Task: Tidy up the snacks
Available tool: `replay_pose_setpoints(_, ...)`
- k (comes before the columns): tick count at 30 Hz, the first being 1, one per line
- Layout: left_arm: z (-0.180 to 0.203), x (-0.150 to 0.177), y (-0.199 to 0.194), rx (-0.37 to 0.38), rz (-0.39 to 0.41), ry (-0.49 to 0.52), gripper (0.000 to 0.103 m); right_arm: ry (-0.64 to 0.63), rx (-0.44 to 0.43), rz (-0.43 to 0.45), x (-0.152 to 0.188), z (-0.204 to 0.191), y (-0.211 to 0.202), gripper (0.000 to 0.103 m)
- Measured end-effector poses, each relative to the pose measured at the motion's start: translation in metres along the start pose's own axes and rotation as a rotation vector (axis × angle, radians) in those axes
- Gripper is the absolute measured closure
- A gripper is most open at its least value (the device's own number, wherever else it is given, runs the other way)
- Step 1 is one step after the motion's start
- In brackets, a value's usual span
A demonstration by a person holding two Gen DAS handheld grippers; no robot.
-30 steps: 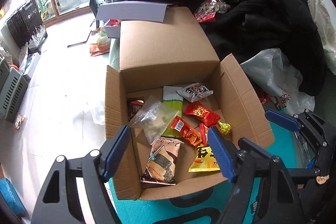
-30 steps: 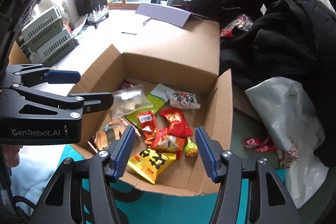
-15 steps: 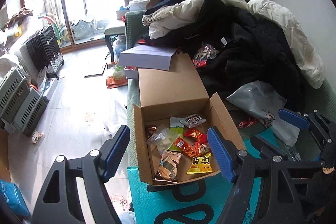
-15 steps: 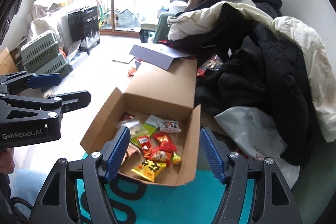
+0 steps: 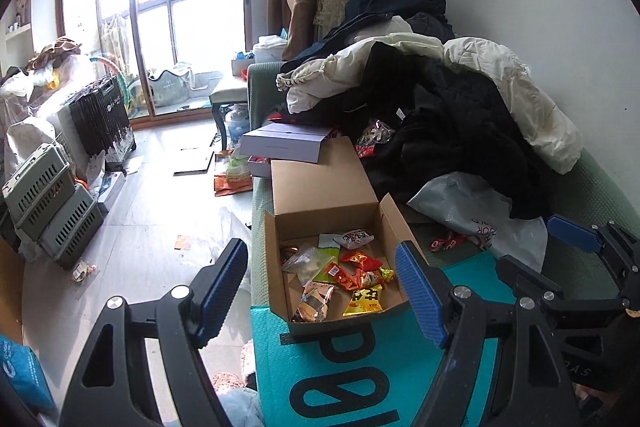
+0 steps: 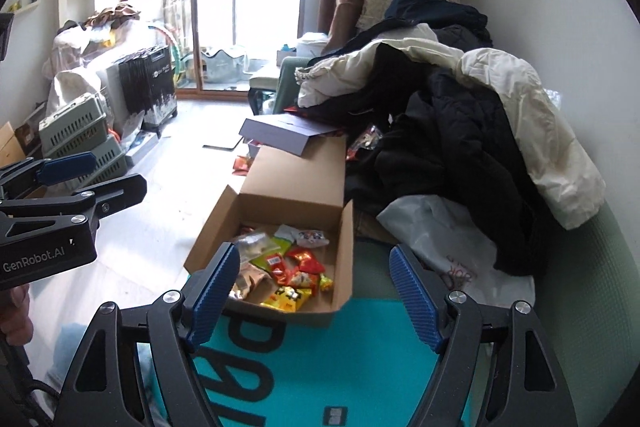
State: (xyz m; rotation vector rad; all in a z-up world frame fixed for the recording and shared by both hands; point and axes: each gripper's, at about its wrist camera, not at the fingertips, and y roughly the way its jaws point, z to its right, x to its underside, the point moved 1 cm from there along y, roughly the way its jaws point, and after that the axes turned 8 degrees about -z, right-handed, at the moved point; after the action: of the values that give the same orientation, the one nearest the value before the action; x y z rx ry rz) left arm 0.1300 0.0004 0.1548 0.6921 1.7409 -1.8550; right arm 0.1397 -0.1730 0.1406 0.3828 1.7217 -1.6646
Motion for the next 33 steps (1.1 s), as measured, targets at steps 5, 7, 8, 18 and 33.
replay_pose_setpoints(5,0.005,0.024,-0.017,0.016,0.003,-0.003,0.027,0.022,-0.006,0.007,0.024,-0.002,-0.021,0.024)
replay_pose_setpoints(7,0.007,0.034,-0.021,0.018,-0.003,-0.002,0.027,0.022,0.006,0.007,0.034,-0.005,-0.027,0.024)
replay_pose_setpoints(8,0.008,0.039,-0.022,0.020,-0.006,0.000,0.027,0.021,0.008,0.006,0.039,-0.006,-0.028,0.024)
replay_pose_setpoints(18,0.006,0.089,-0.022,0.006,-0.041,-0.028,0.027,0.018,0.014,-0.011,0.083,-0.020,-0.032,0.024)
replay_pose_setpoints(33,-0.001,0.128,0.003,0.035,-0.110,-0.075,0.027,0.024,-0.057,-0.083,0.120,-0.034,-0.015,0.024)
